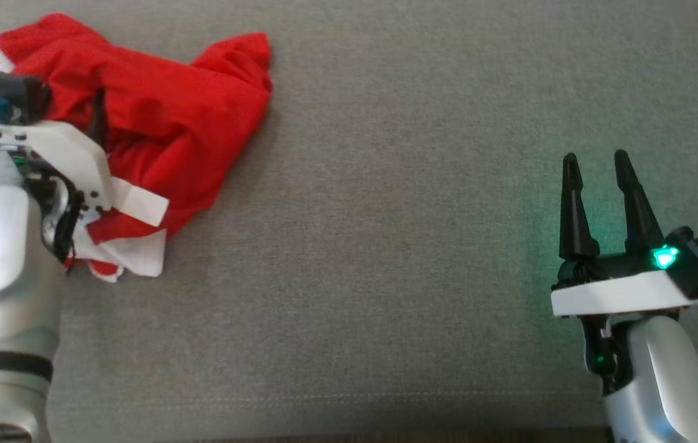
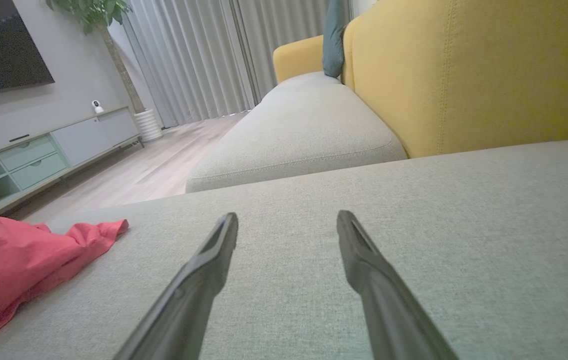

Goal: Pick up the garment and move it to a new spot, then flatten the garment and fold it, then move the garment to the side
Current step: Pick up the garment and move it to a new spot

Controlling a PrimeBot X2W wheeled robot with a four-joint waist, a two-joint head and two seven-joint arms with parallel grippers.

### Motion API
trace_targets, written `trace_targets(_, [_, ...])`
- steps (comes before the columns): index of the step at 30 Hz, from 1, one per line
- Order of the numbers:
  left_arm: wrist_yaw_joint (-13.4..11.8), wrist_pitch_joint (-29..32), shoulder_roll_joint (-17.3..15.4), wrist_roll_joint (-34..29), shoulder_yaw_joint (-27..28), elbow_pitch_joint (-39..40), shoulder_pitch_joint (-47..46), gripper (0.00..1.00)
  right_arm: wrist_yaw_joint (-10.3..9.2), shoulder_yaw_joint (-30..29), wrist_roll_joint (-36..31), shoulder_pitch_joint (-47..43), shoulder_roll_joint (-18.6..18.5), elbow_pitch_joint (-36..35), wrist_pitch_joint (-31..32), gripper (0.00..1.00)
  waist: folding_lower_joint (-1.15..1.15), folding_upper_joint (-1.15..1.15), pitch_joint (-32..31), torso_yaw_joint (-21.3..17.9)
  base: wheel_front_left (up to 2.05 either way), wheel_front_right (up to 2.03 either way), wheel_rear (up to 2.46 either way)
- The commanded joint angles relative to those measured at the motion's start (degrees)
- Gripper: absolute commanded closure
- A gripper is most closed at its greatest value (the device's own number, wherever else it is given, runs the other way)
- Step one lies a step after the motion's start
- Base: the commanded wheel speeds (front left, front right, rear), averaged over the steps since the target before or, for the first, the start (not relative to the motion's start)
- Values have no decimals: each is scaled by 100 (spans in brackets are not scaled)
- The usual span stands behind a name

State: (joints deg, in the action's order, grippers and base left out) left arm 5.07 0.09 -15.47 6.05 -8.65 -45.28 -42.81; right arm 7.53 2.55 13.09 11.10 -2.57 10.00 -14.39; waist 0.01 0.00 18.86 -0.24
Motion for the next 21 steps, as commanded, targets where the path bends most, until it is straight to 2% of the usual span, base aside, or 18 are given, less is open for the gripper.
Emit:
trace_targets(1, [-7,29,-352,-45,136,-15,-285,0,-4,160,29,177,-31,-198,-61,0,-1,0,129,-121,0,0,0])
trace_targets(5, [38,10,-408,-60,51,-435,-525,0,-4,159,49,236,-31,-240,-61,0,-1,0,230,-183,0,0,0])
trace_targets(6, [56,16,-401,-39,37,-537,-569,57,-4,151,47,243,-31,-243,-61,0,-1,0,243,-189,0,0,0])
trace_targets(7, [65,-17,-399,-33,20,-609,-611,100,-4,142,44,246,-31,-243,-61,0,-1,0,252,-192,0,0,0])
trace_targets(15, [-171,-1031,-273,38,58,-595,-794,100,-4,128,32,184,-31,-126,-61,0,-1,0,-61,-126,0,0,0])
trace_targets(21, [-339,-1448,-211,99,125,26,-773,100,-4,154,102,97,-31,-54,-61,0,-1,0,-545,-98,0,0,0])
